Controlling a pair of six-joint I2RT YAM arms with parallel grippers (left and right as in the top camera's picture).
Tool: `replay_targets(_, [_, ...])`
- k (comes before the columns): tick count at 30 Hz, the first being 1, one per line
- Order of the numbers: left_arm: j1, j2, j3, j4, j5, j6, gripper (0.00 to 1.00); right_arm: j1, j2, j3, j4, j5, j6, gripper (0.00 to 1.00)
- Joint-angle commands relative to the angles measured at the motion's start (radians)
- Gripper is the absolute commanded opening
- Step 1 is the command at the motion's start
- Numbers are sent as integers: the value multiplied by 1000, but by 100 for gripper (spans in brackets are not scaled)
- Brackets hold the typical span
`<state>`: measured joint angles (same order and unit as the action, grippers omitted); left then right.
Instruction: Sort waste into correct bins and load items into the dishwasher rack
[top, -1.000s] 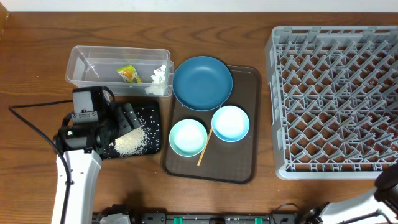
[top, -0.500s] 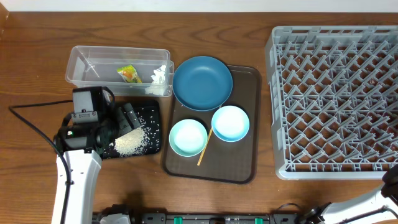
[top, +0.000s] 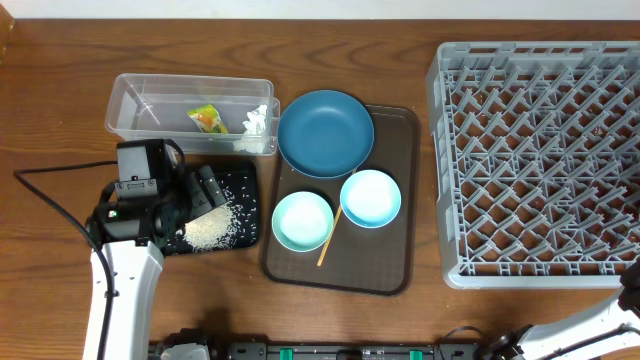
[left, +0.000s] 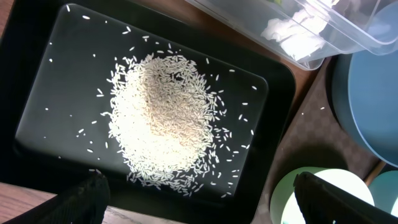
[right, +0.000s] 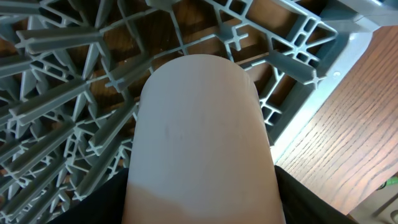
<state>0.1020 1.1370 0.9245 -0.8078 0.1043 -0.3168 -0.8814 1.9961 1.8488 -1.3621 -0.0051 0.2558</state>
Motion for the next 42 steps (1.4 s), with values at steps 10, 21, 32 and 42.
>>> replay_targets(10, [4,2,9,-3,-12,-1,97,-2,3,-85,52,-3,2,1])
replay_targets(21, [4,2,9,-3,-12,-1,97,-2,3,-174,117,-4,2,8])
replay_targets(32, [4,2,9,-3,-12,-2,97,-2,-6,-127,77,-34,2,36])
replay_targets(42, [4,2,9,-3,-12,-2,98,-2,-9,73,-36,-67,-2,70])
